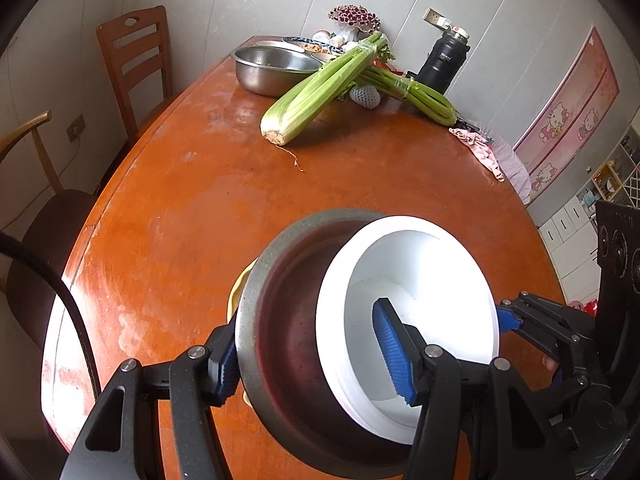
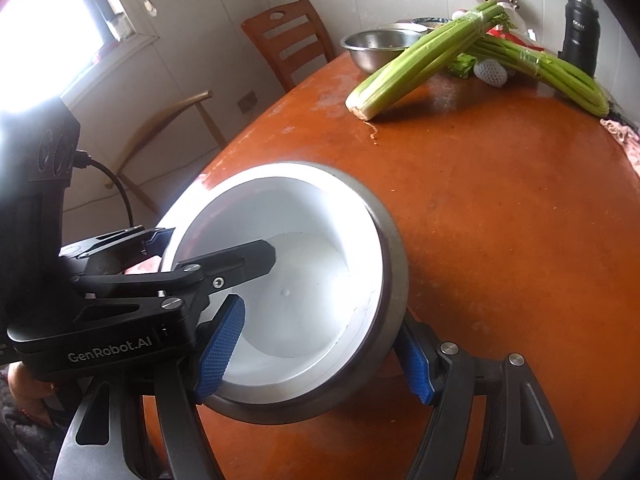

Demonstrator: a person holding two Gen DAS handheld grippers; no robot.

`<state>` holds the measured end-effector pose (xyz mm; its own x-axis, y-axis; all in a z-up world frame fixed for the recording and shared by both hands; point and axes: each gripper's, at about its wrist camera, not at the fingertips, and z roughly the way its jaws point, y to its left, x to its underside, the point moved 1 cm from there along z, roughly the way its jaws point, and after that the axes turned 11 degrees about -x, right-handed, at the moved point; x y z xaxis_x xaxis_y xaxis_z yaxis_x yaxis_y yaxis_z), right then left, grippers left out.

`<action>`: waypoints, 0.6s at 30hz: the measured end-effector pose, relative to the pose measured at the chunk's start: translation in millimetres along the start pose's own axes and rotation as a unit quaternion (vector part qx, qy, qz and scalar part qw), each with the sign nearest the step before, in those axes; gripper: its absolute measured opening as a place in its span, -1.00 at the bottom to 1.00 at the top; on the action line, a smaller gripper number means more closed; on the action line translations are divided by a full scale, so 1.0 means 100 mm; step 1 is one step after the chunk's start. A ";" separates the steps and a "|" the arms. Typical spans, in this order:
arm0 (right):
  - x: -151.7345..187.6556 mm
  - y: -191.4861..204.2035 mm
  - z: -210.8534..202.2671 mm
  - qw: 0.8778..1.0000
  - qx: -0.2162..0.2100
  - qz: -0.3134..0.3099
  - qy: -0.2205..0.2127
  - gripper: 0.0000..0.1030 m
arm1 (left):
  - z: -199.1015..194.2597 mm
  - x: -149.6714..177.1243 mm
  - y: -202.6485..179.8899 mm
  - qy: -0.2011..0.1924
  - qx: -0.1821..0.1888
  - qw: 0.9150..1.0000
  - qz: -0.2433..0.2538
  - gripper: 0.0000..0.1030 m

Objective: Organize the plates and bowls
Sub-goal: 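Carry the steel bowl onto the steel pan atop the plate stack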

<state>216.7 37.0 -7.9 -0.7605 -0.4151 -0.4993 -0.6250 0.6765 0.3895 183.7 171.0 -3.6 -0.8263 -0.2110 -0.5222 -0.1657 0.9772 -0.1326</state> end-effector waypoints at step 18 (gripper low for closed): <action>0.07 0.08 -0.44 0.997 0.044 -0.031 -0.056 0.44 | -0.49 0.12 -0.10 -0.056 -0.063 0.996 0.010 0.29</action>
<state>198.2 12.3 25.8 -0.6937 -0.3904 -0.6053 -0.6480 0.7051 0.2879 149.2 159.6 32.3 -0.7660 -0.1851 -0.6157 -0.2212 0.9751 -0.0179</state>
